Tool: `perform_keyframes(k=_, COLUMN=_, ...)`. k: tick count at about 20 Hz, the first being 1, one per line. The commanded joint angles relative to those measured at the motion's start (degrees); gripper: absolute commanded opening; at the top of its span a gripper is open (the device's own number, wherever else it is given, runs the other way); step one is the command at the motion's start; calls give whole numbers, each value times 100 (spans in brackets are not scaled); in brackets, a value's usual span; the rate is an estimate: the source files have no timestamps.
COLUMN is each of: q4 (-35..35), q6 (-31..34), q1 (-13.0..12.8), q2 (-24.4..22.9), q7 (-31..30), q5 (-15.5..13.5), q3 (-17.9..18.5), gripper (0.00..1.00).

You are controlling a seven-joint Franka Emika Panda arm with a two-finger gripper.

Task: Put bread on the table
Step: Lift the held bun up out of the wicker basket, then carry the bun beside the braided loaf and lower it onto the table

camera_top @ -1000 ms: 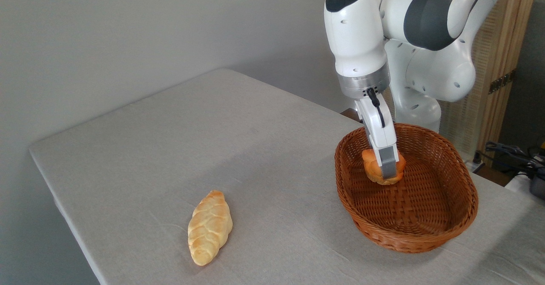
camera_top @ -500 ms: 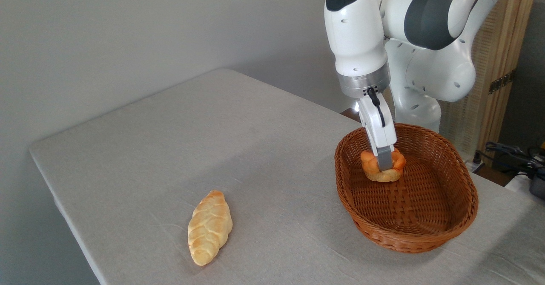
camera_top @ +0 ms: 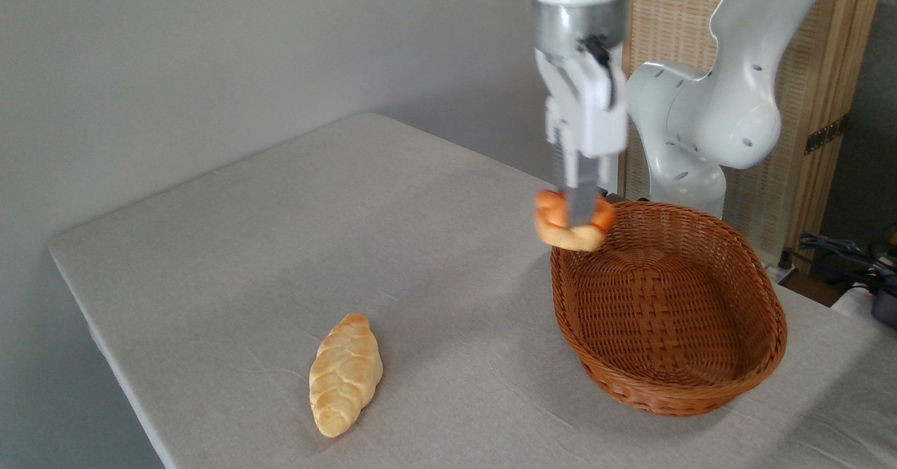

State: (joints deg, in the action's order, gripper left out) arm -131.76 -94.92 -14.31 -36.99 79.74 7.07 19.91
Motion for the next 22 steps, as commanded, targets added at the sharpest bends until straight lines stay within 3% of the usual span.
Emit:
perform_keyframes(k=1, q4=1160, q6=-157, q1=-607, q2=1376, q7=-727, q5=-644, q3=-12, gripper=30)
perform_keyframes(k=4, q4=1258, q6=-1183, q1=-714, q2=1852, q7=-2370, q5=-741, q3=-478, gripper=40)
perform_keyframes(k=6, q4=1241, q6=-1476, q1=-871, q2=2177, q7=-2927, q5=-733, q3=-688, gripper=42)
perform_keyframes(k=7, q4=1241, q6=-1494, q1=-915, q2=2353, q7=-3059, q5=-733, q3=-751, gripper=52)
perform_keyframes(k=9, q4=1241, q6=-1495, q1=-942, q2=2652, q7=-3096, q5=-733, q3=-944, gripper=72)
perform_keyframes(k=14, q4=1232, q6=-1521, q1=-942, q2=3145, q7=-3087, q5=-733, q3=-1191, gripper=97)
perform_keyframes(k=22, q4=1241, q6=-1750, q1=-942, q2=3251, q7=-3087, q5=-751, q3=-1261, gripper=100)
